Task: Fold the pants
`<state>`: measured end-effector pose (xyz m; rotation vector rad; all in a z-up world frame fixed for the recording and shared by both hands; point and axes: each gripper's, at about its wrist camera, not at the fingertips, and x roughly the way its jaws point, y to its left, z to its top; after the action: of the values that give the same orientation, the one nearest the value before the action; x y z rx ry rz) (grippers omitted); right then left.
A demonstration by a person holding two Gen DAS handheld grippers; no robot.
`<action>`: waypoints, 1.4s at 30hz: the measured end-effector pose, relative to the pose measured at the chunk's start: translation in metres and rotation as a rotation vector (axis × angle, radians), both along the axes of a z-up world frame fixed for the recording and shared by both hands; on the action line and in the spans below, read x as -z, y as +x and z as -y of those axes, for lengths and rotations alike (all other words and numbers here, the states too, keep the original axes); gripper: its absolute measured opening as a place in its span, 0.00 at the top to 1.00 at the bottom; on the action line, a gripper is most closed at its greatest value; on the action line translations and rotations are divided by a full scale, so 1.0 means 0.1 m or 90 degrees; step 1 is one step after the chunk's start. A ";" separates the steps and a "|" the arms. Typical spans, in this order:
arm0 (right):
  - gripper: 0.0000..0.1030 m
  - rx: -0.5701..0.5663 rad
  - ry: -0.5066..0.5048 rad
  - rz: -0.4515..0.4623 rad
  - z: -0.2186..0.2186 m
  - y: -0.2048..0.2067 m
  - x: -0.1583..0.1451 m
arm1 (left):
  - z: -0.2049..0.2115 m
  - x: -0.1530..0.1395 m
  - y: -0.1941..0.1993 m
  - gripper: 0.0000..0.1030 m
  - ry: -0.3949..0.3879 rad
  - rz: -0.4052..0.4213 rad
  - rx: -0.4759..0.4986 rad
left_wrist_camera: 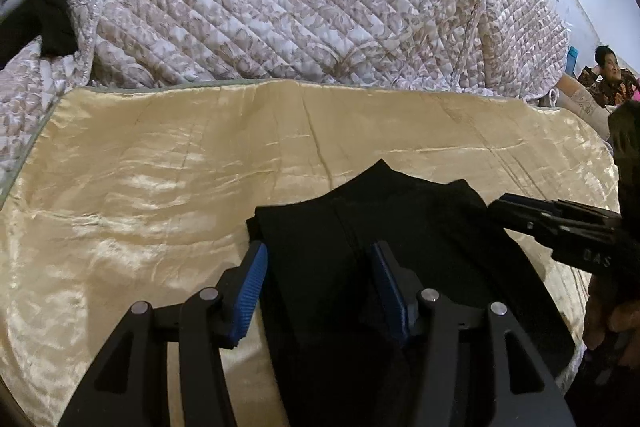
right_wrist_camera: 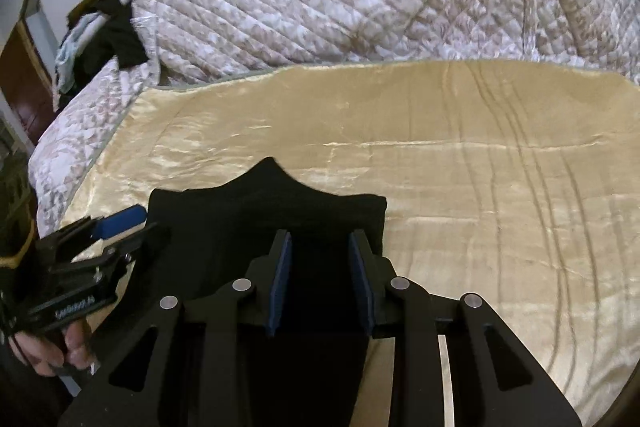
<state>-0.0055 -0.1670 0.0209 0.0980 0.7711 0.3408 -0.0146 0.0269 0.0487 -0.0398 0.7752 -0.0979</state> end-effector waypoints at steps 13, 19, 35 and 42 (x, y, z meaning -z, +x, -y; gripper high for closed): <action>0.70 -0.069 -0.057 0.039 -0.27 -0.80 0.11 | 0.12 0.16 -0.54 0.44 0.030 -0.027 0.005; 0.68 -0.077 -0.058 0.039 -0.25 -0.79 0.20 | 0.10 0.16 -0.56 0.44 0.026 -0.020 -0.001; 0.68 -0.033 -0.014 0.030 -0.03 -0.72 0.07 | -0.07 0.08 -0.52 0.44 -0.012 -0.009 -0.024; 0.55 -0.007 0.025 0.008 0.11 -0.66 0.08 | -0.20 0.06 -0.50 0.44 -0.046 -0.010 -0.038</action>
<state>-0.0717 -0.1778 0.0134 0.1283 0.7521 0.3665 -0.0645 0.0466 0.0426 -0.1326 0.7850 -0.0693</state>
